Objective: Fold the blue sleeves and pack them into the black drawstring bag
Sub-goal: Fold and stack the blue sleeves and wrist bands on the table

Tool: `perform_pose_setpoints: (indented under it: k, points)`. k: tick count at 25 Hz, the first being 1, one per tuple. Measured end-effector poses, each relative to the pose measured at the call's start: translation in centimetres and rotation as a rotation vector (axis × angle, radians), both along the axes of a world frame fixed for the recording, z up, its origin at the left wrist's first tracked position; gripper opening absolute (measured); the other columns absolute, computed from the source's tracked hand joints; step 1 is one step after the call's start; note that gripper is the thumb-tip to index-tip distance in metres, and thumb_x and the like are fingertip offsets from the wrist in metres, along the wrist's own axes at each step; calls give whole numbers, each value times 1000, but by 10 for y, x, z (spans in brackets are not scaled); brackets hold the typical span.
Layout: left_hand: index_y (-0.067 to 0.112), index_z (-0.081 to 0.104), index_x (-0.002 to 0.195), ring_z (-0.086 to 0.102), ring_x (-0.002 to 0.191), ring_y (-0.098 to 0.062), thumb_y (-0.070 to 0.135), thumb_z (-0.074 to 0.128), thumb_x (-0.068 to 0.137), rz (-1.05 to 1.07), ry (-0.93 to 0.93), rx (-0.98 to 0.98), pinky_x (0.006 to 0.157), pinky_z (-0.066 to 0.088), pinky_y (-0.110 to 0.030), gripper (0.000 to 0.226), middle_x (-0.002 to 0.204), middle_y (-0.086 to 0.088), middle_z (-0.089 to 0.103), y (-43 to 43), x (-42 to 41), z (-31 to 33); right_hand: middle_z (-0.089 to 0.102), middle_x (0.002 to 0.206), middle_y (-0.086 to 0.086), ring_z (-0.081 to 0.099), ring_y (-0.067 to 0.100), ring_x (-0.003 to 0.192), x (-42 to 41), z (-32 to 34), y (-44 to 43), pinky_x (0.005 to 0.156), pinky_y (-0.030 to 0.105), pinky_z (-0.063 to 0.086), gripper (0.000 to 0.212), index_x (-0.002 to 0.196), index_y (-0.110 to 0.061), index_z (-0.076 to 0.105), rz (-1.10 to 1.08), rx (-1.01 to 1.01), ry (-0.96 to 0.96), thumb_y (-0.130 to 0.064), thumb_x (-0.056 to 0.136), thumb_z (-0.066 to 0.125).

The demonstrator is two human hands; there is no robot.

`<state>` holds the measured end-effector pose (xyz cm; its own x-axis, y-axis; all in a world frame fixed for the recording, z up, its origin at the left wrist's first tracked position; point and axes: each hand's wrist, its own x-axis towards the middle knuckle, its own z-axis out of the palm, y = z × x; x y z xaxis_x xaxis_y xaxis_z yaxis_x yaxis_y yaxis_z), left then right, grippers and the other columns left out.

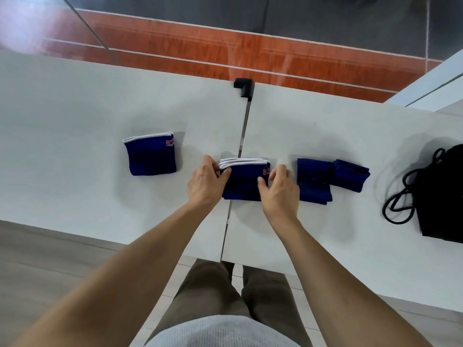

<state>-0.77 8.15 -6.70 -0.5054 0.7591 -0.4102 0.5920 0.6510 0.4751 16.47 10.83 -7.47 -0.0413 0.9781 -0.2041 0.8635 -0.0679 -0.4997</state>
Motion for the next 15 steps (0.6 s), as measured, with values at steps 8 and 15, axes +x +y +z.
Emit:
perform_pose_setpoints:
  k: [8,15]
  points:
    - [21,37,148,24,146,-34,34,50,94,-51,352,50,117,21,-48,57,160,-8,28,-48,-83,-5,50,146,0,45,21,133,12,-11,-55,114,43,30,49,148,-26,43,469,104,-186,-37,100,43]
    - [35,22,154,14,147,-31,61,40,90,-333,387,-167,119,3,-57,72,162,-4,21,-76,-79,1,39,157,3,33,23,145,9,-5,-33,122,50,18,55,155,-28,32,392,35,-266,-41,102,38]
